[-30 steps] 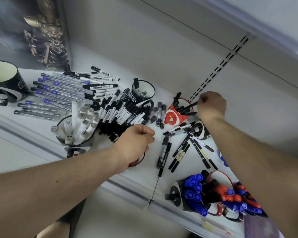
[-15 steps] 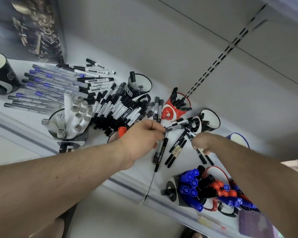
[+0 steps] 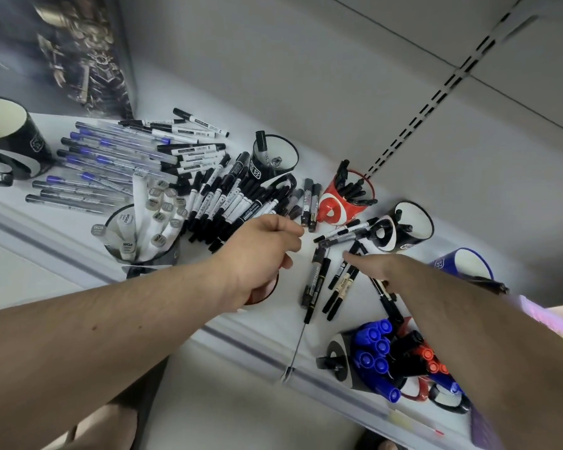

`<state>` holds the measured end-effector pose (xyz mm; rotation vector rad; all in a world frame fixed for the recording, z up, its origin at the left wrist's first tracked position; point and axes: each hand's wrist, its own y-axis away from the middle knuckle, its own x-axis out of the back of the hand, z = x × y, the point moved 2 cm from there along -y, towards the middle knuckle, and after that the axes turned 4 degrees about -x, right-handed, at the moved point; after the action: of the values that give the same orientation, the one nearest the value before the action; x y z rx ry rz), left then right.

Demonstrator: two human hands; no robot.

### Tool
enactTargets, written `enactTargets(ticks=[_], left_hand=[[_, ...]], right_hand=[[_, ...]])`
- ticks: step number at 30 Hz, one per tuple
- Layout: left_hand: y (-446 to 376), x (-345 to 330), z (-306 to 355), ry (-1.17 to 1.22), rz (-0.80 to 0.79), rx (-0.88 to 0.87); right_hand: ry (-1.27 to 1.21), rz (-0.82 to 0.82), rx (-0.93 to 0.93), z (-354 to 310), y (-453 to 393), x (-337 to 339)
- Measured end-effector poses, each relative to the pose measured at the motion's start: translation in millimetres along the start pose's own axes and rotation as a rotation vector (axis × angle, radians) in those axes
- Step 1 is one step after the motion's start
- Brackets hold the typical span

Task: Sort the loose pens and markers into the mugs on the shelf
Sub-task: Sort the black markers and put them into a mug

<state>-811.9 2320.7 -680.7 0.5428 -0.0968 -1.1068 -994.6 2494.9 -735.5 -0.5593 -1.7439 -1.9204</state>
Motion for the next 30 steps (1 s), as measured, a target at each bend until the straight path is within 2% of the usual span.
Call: enactTargets(ticks=[3, 6, 8, 12, 17, 22, 24, 26, 30], left_hand=[[1, -1, -3, -0.008, -0.022, -0.007], [1, -3, -4, -0.015, -0.036, -0.016], [-1, -1, -3, -0.007, -0.034, -0.008], [-1, 4, -8, 0.004, -0.018, 0.003], [-1, 7, -11, -0.019, -0.026, 0.004], [0, 4, -11, -0.012, -0.032, -0.006], [1, 4, -11, -0.012, -0.035, -0.013], [1, 5, -12, -0.021, -0.034, -0.016], [3, 5, -11, -0.013, -0.027, -0.001]], right_hand=[[-0.041, -0.104, 0.045, -17, 20, -10], [-0.076, -0.103, 0.122, -43, 22, -21], [-0.01, -0.081, 0.225, -57, 2, -32], [0.259, -0.053, 0.074, -59, -27, -52], [0.272, -0.022, -0.009, -56, -7, -53], [0.075, 0.123, -0.034, -53, -2, -63], [0.04, 0.142, -0.031, -54, -1, -65], [0.03, 0.232, 0.015, -58, -2, -65], [-0.047, 0.37, -0.01, -60, -9, -71]])
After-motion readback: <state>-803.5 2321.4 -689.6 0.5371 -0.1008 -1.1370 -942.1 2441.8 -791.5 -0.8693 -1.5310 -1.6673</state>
